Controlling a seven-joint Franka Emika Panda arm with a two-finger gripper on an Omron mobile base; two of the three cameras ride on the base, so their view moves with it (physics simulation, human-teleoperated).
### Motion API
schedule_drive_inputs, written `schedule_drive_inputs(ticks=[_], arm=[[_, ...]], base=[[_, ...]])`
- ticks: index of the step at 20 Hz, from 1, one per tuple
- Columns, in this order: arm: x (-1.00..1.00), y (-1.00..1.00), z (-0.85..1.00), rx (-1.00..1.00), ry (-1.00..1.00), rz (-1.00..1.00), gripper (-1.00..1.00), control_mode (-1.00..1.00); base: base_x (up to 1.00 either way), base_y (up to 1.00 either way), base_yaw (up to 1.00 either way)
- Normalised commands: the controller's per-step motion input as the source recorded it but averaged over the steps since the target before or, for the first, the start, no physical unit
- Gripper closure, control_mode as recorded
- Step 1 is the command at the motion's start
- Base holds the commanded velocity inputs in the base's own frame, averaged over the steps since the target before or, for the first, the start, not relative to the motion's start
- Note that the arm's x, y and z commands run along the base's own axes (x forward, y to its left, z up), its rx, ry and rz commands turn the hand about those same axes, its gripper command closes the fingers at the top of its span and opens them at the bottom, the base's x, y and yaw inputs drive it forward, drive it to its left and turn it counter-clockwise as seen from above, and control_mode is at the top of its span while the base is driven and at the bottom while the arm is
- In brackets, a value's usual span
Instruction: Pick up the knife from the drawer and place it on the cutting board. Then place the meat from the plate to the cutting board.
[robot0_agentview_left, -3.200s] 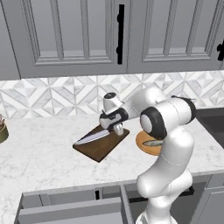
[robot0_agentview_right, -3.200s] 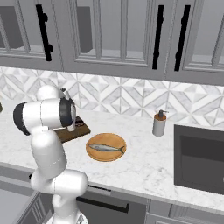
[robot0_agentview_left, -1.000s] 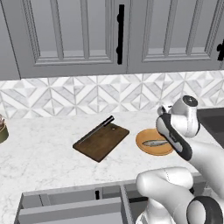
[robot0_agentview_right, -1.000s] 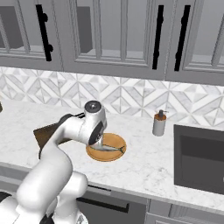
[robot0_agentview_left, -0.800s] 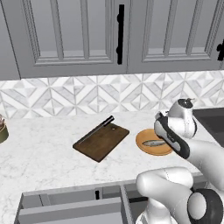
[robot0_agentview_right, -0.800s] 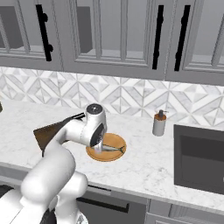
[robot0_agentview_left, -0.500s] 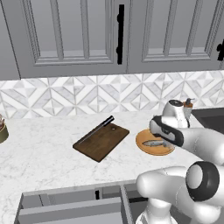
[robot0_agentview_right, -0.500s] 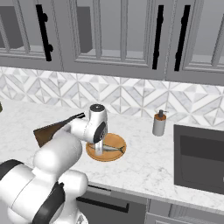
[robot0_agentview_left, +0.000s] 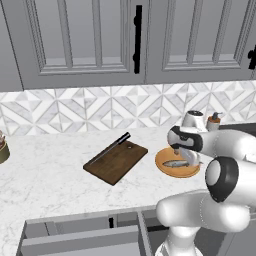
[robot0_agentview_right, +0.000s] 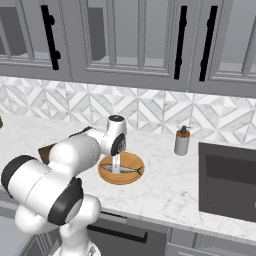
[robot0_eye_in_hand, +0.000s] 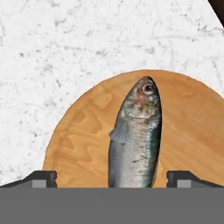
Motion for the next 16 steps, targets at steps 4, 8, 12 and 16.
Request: schedule_drive_inputs(ticks=[4,8,12,16], arm=[[-0.15,0.00,-0.34,0.00,0.00,0.03,-1.00,-1.00],[0.00,0.00,-0.04,0.00,-0.01,0.00,-1.00,-1.00],[0.17,0.00,-0.16,0.00,0.00,0.00,-1.00,-1.00],[0.28,0.00,-0.11,0.00,0.00,0.00,-1.00,-1.00]], base=[[0.00,0.00,0.00],[0.00,0.00,0.00],[0.00,0.00,0.00],[0.00,0.00,0.00]])
